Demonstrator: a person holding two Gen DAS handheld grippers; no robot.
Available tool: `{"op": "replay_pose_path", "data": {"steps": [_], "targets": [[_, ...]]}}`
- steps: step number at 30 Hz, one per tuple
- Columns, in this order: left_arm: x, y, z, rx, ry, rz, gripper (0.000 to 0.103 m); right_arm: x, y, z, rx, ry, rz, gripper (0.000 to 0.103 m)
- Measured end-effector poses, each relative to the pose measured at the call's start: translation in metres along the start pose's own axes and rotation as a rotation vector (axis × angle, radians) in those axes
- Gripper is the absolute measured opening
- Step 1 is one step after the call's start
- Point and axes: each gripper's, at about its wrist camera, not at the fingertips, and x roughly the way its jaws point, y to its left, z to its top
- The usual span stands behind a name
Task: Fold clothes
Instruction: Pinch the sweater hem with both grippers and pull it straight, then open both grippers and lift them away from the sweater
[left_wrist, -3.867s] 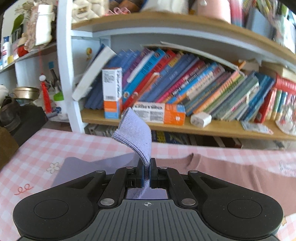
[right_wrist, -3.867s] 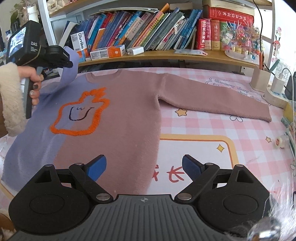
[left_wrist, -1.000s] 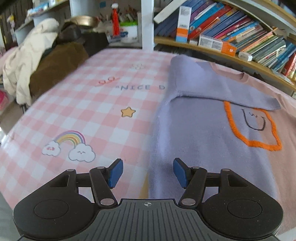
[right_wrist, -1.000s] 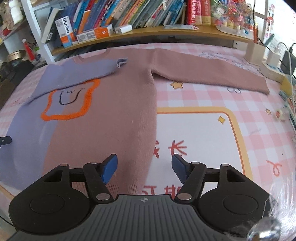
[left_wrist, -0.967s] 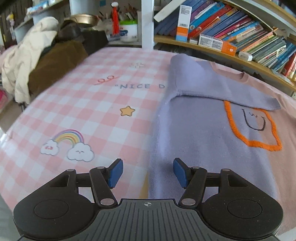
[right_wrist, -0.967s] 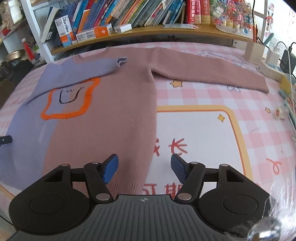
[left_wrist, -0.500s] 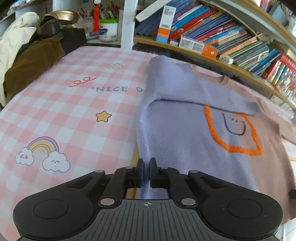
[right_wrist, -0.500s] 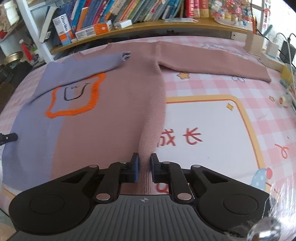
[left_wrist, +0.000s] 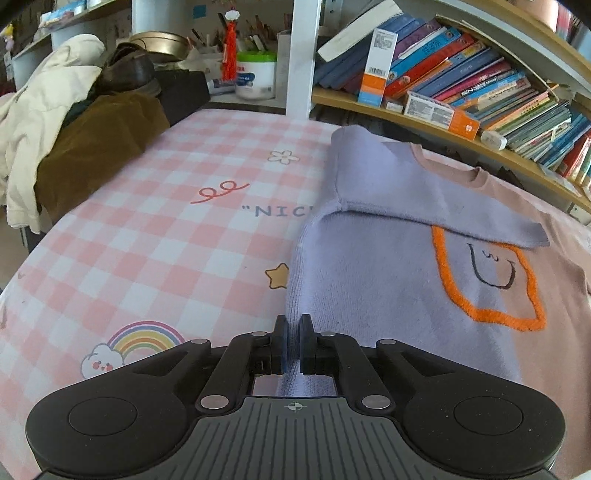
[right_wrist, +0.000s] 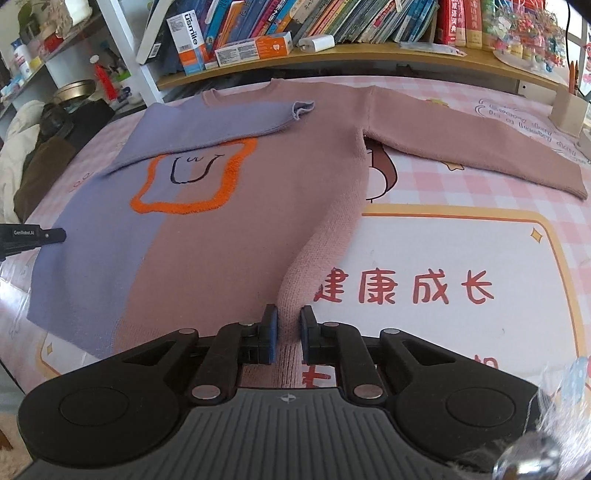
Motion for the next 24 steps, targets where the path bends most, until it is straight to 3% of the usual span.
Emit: {"op": "replay_pose_path", "data": {"steps": [8,12,17,20,23,24], "targets": [[0.006,0.006,0.000,0.025,0.009,-0.016,0.005,-0.001,0.006,-0.004,0.018,-0.005,-0.023,0.012],[-0.003,0.008,0.000,0.027,-0.009,-0.017,0.011,-0.010,0.010,-0.006,0.034,-0.049,-0.052,0.013],[-0.032,0.007,0.002,0.047,-0.072,-0.029,0.011,-0.024,0.017,-0.009,0.053,-0.121,-0.090,0.031],[-0.049,0.004,0.001,0.050,-0.103,-0.045,0.018,-0.033,0.025,-0.011,0.053,-0.162,-0.119,0.039],[-0.063,-0.001,-0.004,0.053,-0.118,-0.065,0.032,-0.042,0.034,-0.015,0.050,-0.203,-0.147,0.051],[-0.068,-0.004,-0.006,0.054,-0.120,-0.070,0.042,-0.045,0.037,-0.016,0.051,-0.216,-0.157,0.054]]}}
